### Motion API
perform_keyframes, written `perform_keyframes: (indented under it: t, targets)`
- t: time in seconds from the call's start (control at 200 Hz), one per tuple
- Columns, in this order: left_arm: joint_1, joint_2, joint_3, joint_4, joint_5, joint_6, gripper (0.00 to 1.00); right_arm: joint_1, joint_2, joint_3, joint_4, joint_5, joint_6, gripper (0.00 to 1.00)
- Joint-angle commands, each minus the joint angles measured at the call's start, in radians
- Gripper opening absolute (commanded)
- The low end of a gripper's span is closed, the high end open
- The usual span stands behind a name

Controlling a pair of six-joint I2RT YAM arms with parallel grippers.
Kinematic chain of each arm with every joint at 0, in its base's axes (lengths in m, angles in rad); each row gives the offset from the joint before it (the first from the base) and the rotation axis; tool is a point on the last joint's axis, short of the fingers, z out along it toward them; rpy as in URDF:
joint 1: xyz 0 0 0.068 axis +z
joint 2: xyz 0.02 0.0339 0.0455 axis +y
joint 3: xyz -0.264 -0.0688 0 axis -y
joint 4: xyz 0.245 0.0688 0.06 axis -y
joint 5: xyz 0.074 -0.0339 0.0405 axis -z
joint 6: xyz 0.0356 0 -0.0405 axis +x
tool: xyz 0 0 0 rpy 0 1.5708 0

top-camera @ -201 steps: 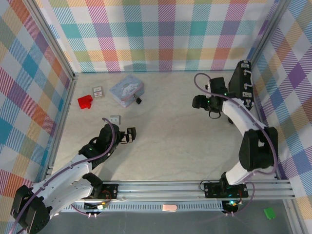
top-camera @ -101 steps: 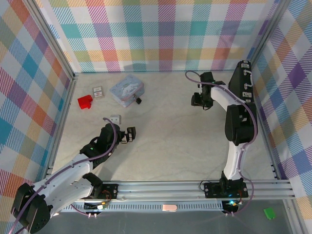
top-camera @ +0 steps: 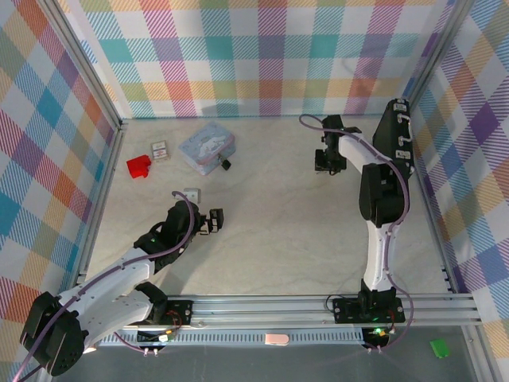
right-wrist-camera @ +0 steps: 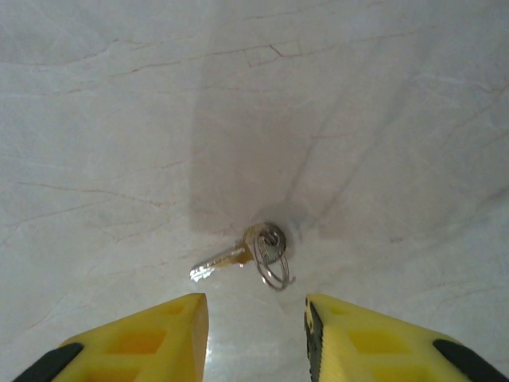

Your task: Unlock the padlock with the key

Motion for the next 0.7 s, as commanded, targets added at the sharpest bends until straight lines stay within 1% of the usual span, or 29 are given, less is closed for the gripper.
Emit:
perform_keyframes:
  t: [0.0, 0.36, 0.585, 0.69]
  targets:
    - [-0.007, -0.010, 0.000, 0.026, 0.006, 0.016, 1.00, 0.010, 0.031, 0.045, -0.050, 0.016, -0.007, 0.33]
    - [-0.006, -0.009, 0.000, 0.029, 0.012, 0.016, 1.00, 0.013, 0.079, 0.075, -0.063, 0.042, -0.003, 0.23]
    - [-0.007, -0.011, -0.001, 0.030, 0.016, 0.016, 1.00, 0.013, 0.100, 0.091, -0.065, 0.062, -0.002, 0.18]
    - [-0.008, -0.011, -0.001, 0.034, 0.020, 0.017, 1.00, 0.013, 0.100, 0.095, -0.069, 0.049, 0.002, 0.11]
